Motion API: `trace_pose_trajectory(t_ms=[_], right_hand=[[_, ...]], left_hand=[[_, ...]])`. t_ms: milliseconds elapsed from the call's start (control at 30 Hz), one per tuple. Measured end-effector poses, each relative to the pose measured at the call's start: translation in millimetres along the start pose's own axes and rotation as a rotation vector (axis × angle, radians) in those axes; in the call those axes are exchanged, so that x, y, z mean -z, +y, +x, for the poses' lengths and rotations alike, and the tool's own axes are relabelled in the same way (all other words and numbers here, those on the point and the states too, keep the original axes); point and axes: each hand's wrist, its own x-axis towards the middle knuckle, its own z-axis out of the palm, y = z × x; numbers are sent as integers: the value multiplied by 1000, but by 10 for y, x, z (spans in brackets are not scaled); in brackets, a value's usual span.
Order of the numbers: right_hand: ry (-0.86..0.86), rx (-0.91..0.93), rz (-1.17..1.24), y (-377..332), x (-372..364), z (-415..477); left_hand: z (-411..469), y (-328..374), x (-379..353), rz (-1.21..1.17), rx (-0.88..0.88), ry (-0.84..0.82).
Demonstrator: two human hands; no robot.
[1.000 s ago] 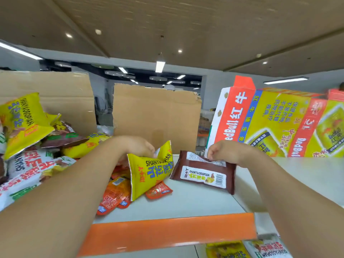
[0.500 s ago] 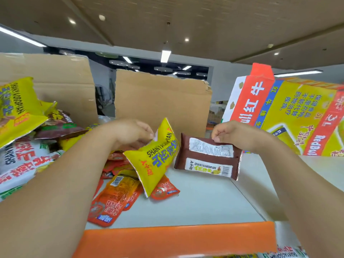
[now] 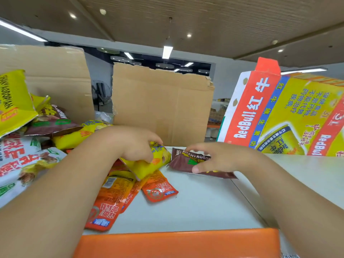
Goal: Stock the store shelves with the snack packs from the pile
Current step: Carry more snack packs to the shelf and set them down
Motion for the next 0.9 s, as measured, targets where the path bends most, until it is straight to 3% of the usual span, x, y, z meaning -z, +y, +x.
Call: trace_pose_trajectory(t_ms=[200, 533, 700, 900], right_hand=[[-72, 9, -107, 92, -183, 126], [-53, 9, -144, 85, -214, 148], [-136, -67, -312, 43, -229, 157], [-198, -81, -169, -48, -91, 62]], left_hand=[[126, -19, -139, -5, 22, 87], [138, 91, -281, 84, 168, -56], [161, 84, -313, 103, 131, -14], [175, 2, -285, 44, 25, 110]])
